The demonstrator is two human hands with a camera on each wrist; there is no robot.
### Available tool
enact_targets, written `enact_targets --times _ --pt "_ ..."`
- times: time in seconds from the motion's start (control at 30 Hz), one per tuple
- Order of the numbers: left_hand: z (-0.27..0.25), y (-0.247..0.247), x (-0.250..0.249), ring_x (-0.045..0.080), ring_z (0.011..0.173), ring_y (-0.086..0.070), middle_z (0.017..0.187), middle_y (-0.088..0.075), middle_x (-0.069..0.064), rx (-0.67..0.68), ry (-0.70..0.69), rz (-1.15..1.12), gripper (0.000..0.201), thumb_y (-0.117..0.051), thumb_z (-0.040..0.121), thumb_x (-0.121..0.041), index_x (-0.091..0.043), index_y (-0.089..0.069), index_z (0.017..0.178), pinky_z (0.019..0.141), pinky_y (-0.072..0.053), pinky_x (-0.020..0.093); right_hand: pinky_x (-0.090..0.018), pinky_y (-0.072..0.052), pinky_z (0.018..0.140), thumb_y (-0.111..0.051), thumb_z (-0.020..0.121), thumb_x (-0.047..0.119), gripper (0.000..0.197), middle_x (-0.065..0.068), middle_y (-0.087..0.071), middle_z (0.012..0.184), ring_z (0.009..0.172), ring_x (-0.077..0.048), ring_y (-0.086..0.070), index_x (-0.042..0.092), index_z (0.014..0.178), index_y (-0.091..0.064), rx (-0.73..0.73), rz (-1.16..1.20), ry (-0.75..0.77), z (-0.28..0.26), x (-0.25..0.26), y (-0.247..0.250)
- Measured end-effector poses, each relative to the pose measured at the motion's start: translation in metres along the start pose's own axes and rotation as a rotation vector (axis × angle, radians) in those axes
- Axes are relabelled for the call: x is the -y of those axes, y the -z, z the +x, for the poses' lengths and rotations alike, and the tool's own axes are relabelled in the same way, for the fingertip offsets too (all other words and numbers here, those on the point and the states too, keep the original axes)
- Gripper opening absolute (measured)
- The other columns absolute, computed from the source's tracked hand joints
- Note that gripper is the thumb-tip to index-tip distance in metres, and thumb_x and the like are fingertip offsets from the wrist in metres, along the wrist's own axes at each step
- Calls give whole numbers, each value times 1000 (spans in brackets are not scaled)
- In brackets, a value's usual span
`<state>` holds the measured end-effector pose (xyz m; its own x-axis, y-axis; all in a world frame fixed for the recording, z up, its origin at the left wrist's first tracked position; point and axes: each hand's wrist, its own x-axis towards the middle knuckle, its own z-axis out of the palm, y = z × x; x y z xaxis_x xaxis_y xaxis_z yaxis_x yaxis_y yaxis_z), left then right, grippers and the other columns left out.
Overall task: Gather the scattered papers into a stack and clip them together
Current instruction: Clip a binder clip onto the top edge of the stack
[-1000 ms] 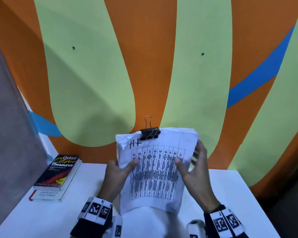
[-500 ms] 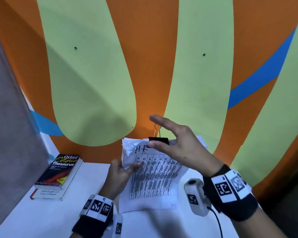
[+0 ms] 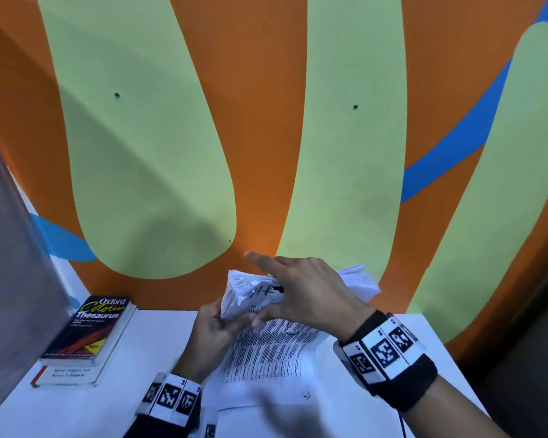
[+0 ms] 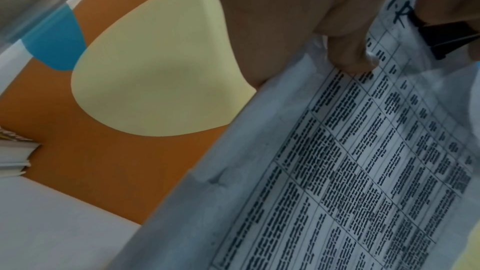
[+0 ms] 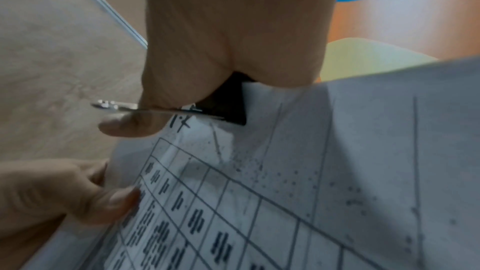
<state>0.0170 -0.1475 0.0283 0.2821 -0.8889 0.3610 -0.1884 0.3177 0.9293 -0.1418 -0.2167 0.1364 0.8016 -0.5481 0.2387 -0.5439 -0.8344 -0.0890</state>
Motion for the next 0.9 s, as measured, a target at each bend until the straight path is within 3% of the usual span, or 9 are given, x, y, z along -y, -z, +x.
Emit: enact_targets --times 0.13,0.3,0.4,0.47,0.57,0.63,0.73,0.83,0.9 --pt "2 1 2 13 77 -73 83 -77 -2 -24 9 -17 19 -79 70 -28 -16 -74 84 66 -55 19 -32 -50 82 -71 58 73 94 2 -70 111 102 -19 -65 37 139 -40 34 166 -33 -9 -8 15" --pt "7 9 5 18 81 -73 82 -77 -3 -96 127 -16 9 -75 77 -12 -19 -74 81 71 -57 33 -32 -51 84 -80 63 57 68 10 -70 109 98 -11 -63 34 123 -56 109 349 -101 -17 -21 29" --pt "7 6 3 24 78 -73 80 -77 5 -91 119 -17 16 -82 71 -25 -14 -74 80 71 -56 41 -32 -46 70 -82 66 47 45 3 -71 83 76 -18 -61 27 101 -63 -46 222 -138 -13 -17 21" --pt "8 2 5 31 73 -69 77 -73 19 -84 114 -9 39 -82 65 -39 -3 -73 79 70 -54 44 -33 -42 79 -79 71 40 33 0 -71 75 71 -24 -60 22 94 -64 -162 65 -129 -8 -13 14" --pt "9 7 6 29 58 -63 65 -67 15 -125 137 10 47 -81 68 -42 3 -66 70 60 -51 38 -40 -32 105 -77 67 55 55 6 -74 88 87 -16 -67 27 112 -60 -268 43 -216 -8 -19 10" --pt "10 16 10 12 43 -45 55 -48 3 -192 177 73 63 -80 63 -58 -4 -47 61 46 -37 23 -41 -34 106 -79 61 60 78 5 -70 106 102 -14 -63 29 127 -53 -373 97 -337 -14 -34 6" --pt "9 25 10 2 38 -33 51 -36 -11 -222 166 116 60 -72 53 -65 -16 -38 63 42 -28 16 -37 -43 97 -88 63 34 83 0 -58 124 115 -18 -55 29 135 -47 -429 633 -466 -30 -55 -17" --pt "7 28 3 2 35 -30 46 -36 -10 -195 152 104 54 -77 66 -56 -15 -43 59 45 -30 21 -44 -49 99 -82 72 10 77 -14 -60 123 116 -29 -59 26 136 -43 -396 1278 -500 -41 -65 -45" --pt "7 31 5 14 39 -31 46 -37 -2 -209 156 85 54 -77 69 -54 -14 -43 56 49 -31 22 -47 -51 97 -71 82 3 55 -9 -68 118 114 -26 -63 17 130 -48 -400 1340 -473 -45 -64 -54"
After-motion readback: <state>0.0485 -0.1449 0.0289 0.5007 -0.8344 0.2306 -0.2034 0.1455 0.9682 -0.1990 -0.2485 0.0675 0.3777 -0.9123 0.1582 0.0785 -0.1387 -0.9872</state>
